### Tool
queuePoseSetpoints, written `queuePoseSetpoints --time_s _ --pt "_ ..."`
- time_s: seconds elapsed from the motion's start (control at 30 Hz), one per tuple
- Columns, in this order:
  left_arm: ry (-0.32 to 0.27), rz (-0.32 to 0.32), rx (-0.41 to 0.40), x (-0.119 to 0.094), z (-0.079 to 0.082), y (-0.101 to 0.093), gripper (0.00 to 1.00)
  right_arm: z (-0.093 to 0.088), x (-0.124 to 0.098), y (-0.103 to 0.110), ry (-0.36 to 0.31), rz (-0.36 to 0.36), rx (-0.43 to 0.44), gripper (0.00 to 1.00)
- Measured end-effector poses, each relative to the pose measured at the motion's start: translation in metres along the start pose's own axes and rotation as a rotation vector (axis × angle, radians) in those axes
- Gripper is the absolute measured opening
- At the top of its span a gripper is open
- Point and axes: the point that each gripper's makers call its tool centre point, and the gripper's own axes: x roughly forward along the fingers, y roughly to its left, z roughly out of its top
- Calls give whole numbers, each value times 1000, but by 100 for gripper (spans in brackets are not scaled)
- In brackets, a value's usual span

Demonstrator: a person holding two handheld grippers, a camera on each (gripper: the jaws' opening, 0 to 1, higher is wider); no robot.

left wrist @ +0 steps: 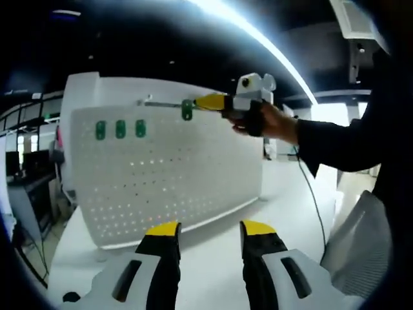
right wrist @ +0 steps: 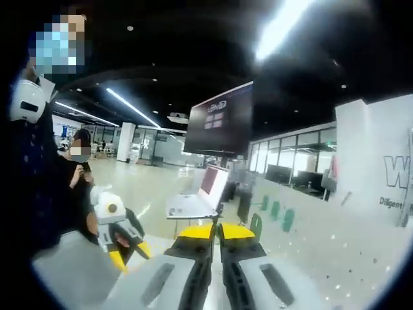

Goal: Insert the hook assembly into the mounting plate slot until the hook locks in place.

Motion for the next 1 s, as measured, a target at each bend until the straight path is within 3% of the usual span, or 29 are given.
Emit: queuePoseSetpoints --time_s 0.23,0.4,0.7,1.0 --pt "8 25 -4 -1 -2 6 37 5 6 -33 -13 -33 24 1" --pt "22 30 7 -1 -5 6 37 -3 15 -51 6 -53 42 1" --pt "42 25 16 1 -9 5 37 -21 22 -68 11 -87 84 1" --pt "42 22 14 1 -9 5 37 -21 34 -72 20 -64 80 1"
